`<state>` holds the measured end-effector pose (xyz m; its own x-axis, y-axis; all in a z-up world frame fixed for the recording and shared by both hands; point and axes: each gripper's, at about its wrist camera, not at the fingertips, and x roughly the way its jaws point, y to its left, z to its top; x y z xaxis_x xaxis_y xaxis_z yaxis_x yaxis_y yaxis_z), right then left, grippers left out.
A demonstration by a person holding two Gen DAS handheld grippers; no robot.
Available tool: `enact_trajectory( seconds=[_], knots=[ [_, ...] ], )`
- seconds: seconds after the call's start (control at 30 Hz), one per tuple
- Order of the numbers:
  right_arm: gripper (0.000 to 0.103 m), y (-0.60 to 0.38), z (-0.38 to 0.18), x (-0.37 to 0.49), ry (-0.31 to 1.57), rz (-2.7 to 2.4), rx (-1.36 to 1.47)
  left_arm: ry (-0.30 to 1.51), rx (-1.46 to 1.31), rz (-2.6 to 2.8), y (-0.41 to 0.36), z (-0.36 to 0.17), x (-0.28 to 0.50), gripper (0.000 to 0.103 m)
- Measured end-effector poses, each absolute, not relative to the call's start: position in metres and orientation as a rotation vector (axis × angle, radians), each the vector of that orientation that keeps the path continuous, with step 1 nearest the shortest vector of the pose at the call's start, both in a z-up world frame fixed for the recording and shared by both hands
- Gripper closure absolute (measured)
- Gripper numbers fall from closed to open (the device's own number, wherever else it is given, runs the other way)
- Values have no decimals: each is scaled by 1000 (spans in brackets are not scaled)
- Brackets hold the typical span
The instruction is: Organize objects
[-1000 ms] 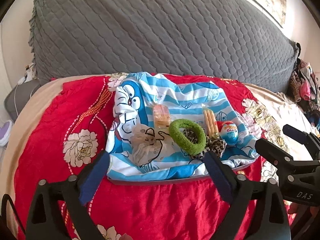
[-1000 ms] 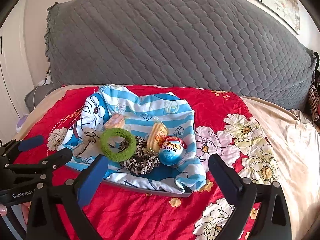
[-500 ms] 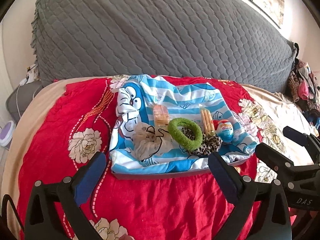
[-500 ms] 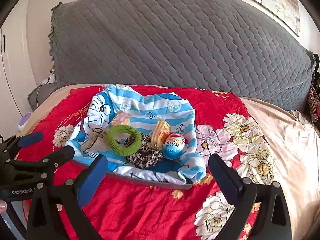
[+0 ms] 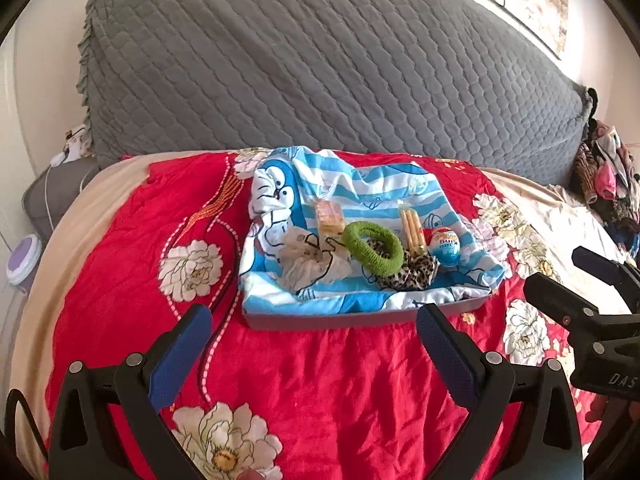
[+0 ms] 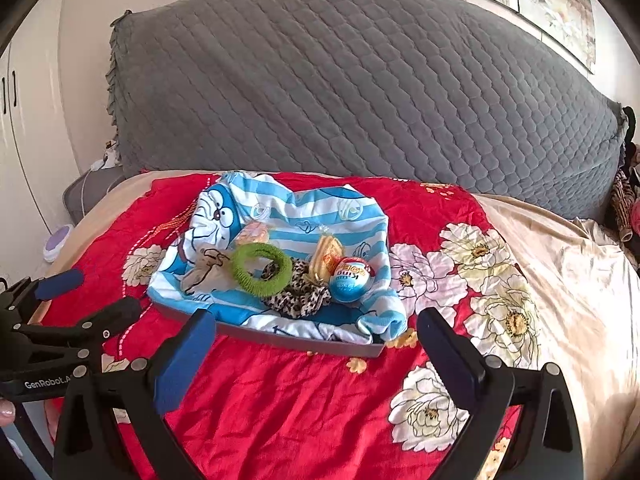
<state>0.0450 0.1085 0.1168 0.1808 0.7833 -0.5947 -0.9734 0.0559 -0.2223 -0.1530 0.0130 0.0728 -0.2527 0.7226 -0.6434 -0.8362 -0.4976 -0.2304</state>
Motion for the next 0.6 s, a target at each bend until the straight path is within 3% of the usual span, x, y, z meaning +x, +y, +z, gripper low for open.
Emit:
enact_trajectory(
  seconds=[0.6],
  knots=[
    [2, 71, 82, 59, 468, 1357, -660, 237, -893, 1886, -25, 47, -121, 1]
  ],
)
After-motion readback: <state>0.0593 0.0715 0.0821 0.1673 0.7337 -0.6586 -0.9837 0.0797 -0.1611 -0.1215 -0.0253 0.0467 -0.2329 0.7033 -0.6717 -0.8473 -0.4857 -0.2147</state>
